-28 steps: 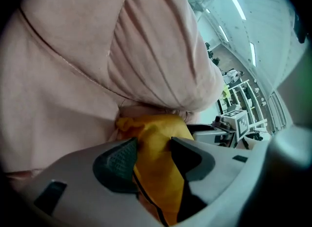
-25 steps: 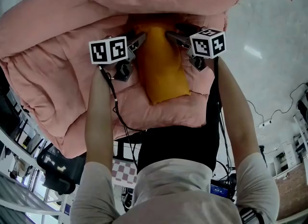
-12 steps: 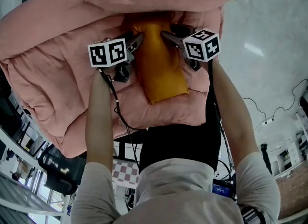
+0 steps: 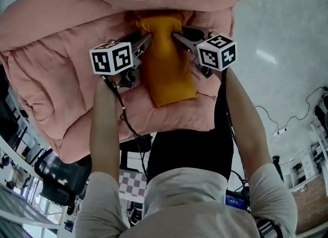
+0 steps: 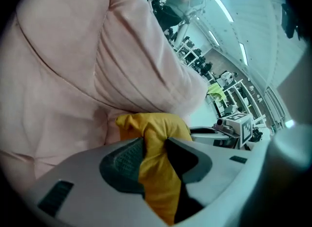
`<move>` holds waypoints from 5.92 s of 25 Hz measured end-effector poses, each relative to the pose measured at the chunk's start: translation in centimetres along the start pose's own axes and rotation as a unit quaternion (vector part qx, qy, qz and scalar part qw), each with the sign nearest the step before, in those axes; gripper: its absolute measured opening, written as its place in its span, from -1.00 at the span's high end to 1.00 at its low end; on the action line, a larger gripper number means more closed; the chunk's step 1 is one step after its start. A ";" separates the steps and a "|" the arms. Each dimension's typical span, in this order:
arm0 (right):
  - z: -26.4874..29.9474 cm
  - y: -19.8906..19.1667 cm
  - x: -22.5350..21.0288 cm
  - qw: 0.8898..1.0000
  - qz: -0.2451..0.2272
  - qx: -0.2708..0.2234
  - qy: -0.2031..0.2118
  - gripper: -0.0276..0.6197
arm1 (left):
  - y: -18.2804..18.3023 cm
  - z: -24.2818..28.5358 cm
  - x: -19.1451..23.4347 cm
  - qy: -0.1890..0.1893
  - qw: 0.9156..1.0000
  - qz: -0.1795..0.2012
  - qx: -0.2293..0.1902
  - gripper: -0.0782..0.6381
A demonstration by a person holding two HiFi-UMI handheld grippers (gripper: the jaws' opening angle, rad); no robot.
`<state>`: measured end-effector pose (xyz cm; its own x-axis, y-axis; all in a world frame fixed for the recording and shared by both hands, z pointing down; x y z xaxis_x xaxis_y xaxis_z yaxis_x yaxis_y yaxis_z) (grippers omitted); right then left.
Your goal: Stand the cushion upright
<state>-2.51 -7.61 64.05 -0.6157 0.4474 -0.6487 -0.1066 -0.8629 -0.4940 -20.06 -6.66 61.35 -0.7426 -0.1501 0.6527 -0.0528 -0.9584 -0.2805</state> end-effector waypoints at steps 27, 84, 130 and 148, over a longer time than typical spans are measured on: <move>-5.7 5.2 7.8 0.995 -0.087 -0.041 0.013 0.61 | 0.4 -8.8 -7.1 0.019 0.993 0.057 -0.104 0.36; -24.5 8.0 38.5 0.845 -0.510 -0.023 0.157 0.63 | -17.0 -32.5 -31.0 0.169 0.874 -0.048 -0.454 0.37; -3.8 12.3 34.9 0.769 -0.512 0.070 0.375 0.63 | -12.5 -27.8 -19.5 0.360 0.735 -0.208 -0.536 0.37; 3.1 11.8 33.4 0.786 -0.490 0.073 0.371 0.63 | -11.6 -27.6 -12.6 0.371 0.742 -0.196 -0.523 0.38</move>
<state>-26.77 -3.55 38.35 0.4352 0.8813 -0.1843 -0.3671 -0.0132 -0.9301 -28.51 13.03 36.89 -0.6755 0.6380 0.3697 -0.5630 -0.1224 -0.8173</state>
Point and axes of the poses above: the fingertips, and each gripper's own axes: z forward along the fingers, x to its left, y out of its top, the point moved 6 cm from there along -z, backward along the fingers, and after that the axes turned 9 degrees about -y, right-handed, at the moved point
